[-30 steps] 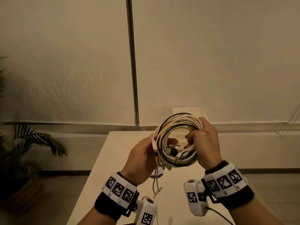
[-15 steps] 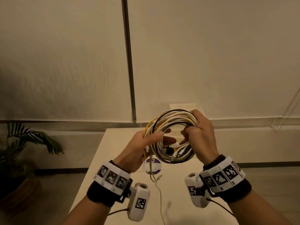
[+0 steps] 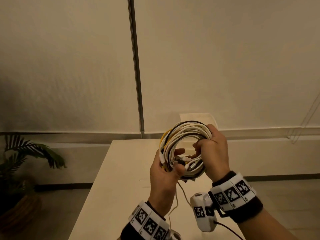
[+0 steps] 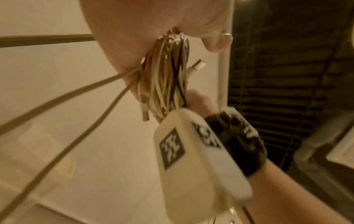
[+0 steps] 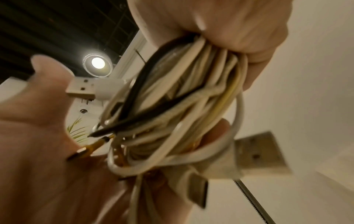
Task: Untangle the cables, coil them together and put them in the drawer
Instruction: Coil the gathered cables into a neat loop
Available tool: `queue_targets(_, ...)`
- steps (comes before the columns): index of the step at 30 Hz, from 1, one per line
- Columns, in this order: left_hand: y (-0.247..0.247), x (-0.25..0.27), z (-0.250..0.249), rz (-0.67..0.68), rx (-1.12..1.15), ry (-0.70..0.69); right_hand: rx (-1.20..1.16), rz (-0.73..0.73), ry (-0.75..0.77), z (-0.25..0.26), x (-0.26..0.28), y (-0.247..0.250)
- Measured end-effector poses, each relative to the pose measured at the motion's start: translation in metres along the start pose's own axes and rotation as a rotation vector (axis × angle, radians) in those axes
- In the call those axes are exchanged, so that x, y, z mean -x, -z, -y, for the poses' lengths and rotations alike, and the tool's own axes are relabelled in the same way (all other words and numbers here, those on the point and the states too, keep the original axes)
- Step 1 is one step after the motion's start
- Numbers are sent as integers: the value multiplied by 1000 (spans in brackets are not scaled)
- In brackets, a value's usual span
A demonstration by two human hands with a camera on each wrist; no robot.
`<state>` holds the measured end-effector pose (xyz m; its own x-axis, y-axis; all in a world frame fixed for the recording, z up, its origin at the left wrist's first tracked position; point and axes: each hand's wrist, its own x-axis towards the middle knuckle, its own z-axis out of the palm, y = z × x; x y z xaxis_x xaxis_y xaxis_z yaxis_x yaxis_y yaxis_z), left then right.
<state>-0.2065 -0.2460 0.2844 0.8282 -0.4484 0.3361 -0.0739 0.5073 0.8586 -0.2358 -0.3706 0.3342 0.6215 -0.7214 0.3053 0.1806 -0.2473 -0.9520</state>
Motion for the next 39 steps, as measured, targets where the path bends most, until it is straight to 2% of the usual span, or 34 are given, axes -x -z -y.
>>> queue_targets(4,-8,2,2,-89,66,-64,-101,-40,-89,-2,5,-4)
queue_targets(7,-9,4,3,-52,98,-179,-200,-95,-159,0,9,-7)
queue_targets(10,-8,3,5,-30,-2,-214,-289,-142,-246,1,17,-9)
queue_targets(13,-9,-4,4,-167,-80,-188,-319,-125,-227,0,30,-15)
queue_targets(16,-6,-12,-6,-264,-56,-223,-319,-69,-152,-4,44,-18)
queue_targets(19,2,-18,-20,-155,-77,-253,-301,48,-94,-5,55,-8)
queue_targets(23,17,-21,-43,21,-194,-298,-156,380,-77,6,59,23)
queue_targets(25,25,-24,-53,103,-247,-278,-55,482,-55,18,49,39)
queue_targets(28,30,-30,-58,210,-362,-241,386,493,200,43,25,49)
queue_targets(30,26,-31,-56,265,-400,-226,571,558,312,58,14,39)
queue_targets(33,21,-28,-53,287,-379,-225,611,709,238,63,10,22)
queue_targets(36,22,-24,-48,285,-387,-226,555,671,202,51,10,17)
queue_targets(39,27,-24,-48,358,-410,-160,616,751,192,46,9,15)
